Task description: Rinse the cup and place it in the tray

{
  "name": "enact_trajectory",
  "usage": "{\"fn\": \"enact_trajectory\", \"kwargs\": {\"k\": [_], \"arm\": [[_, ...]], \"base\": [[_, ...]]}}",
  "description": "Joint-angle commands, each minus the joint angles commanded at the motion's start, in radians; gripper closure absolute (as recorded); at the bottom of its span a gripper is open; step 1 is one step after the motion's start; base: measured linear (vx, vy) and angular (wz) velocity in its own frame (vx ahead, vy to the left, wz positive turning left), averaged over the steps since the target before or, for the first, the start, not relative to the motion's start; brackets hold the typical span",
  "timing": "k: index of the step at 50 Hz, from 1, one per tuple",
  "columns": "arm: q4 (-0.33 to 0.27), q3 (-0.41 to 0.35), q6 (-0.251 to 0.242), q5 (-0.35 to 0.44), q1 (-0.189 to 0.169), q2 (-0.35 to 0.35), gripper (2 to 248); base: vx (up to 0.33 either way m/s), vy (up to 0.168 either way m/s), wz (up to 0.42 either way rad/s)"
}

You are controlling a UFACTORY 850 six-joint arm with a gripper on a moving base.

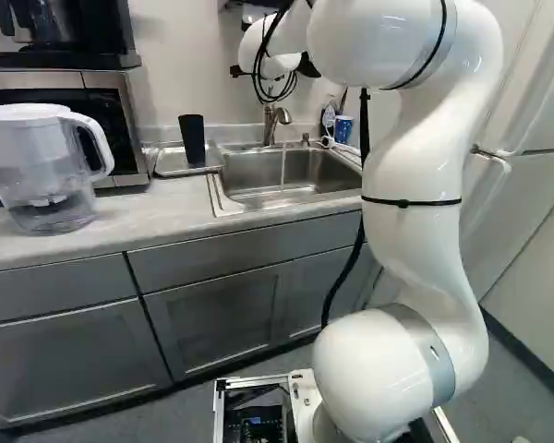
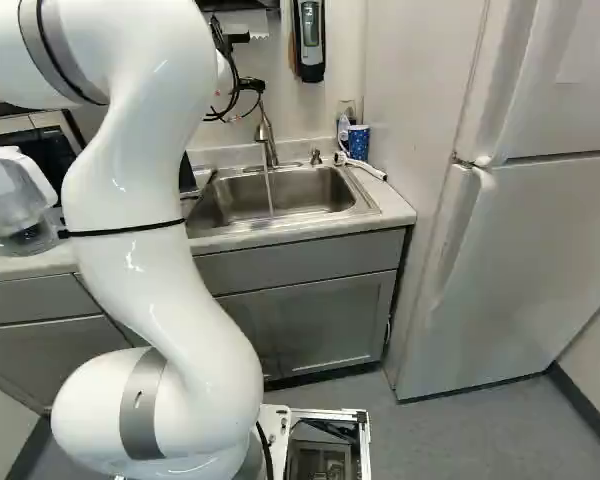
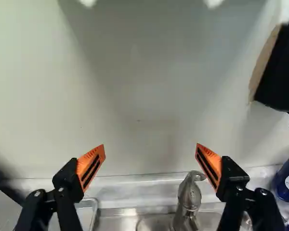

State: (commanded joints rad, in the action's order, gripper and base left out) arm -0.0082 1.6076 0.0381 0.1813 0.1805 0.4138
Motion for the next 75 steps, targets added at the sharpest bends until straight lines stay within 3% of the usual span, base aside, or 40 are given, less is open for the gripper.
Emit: {"fn": "enact_trajectory", "kwargs": {"k": [29, 75], "arm": [[0.0, 0.003, 0.0, -0.065, 0.006, 0.003, 3], [0.0, -0.013, 0.0, -0.078, 0.007, -0.01, 3]], "base": [[0.0, 0.0, 0.0], [0.0, 0.0, 0.0]]}}
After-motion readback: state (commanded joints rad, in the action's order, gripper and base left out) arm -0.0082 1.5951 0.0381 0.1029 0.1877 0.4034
